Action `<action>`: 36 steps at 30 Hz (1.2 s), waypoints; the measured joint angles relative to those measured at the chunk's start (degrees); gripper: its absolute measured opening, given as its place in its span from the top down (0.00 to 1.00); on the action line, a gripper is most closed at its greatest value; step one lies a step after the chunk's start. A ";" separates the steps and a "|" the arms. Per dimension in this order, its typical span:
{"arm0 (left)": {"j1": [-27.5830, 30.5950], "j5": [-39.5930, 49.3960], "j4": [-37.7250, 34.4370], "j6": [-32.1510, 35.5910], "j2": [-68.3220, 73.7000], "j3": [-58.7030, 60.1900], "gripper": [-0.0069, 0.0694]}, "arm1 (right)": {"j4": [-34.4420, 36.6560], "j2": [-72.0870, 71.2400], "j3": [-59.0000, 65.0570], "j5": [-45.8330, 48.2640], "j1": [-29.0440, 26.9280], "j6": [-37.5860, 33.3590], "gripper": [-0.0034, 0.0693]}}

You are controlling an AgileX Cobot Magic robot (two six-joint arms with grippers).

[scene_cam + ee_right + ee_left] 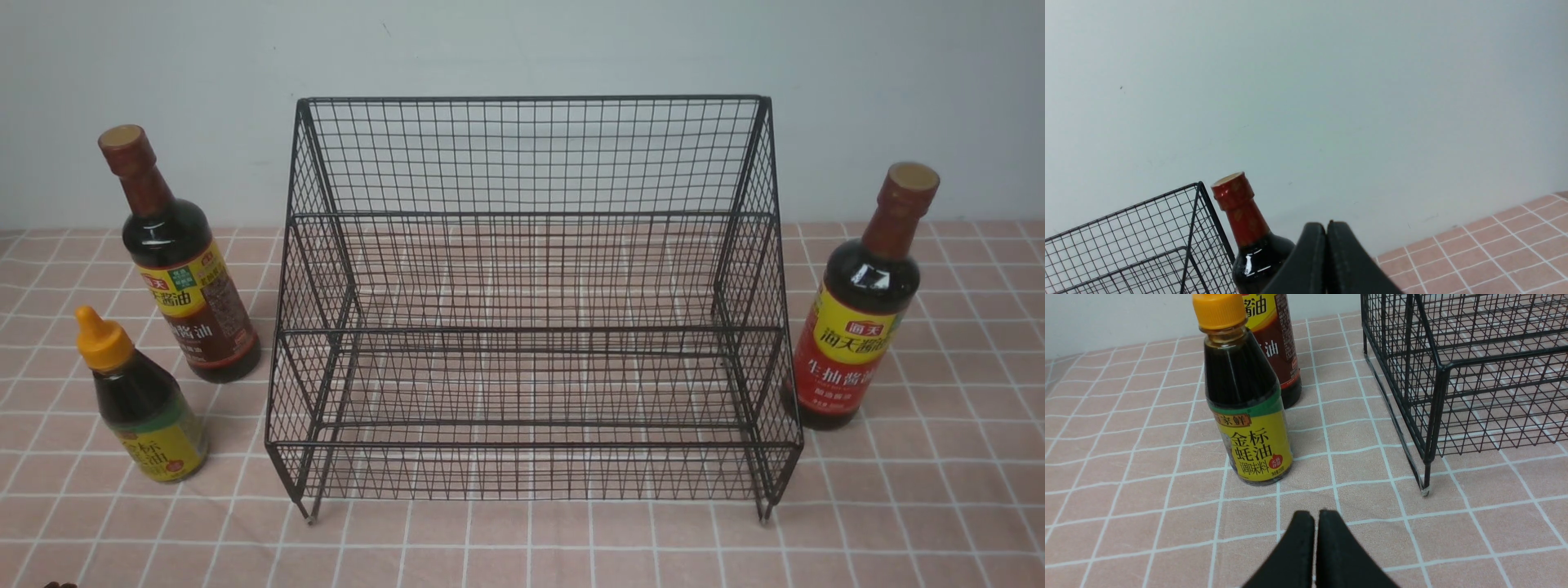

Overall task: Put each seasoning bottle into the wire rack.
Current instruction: Use the right arm to grab the condiment bottle closest to it

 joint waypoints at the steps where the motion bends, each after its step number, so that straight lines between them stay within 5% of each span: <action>1: 0.00 0.00 0.00 0.00 0.00 0.00 0.92 | -0.13 0.00 0.00 -0.07 0.00 0.16 0.97; 8: 0.00 0.00 0.00 0.00 0.00 0.00 0.92 | -1.05 0.12 -0.13 -6.37 0.19 9.02 0.97; 12: 0.00 0.00 0.00 0.00 0.00 0.00 0.92 | -8.05 7.92 -7.79 -7.63 1.90 13.41 0.97; 23: 0.00 0.00 0.00 0.00 0.00 0.00 0.92 | -19.42 45.91 -27.85 -12.77 11.47 6.79 0.91; 28: 0.00 0.00 0.00 0.00 0.00 0.00 0.92 | -19.79 60.20 -33.64 -16.77 12.66 2.76 0.74; 36: 0.00 0.00 0.00 0.00 0.00 0.00 0.92 | -19.96 74.73 -40.25 -24.20 12.66 0.71 0.32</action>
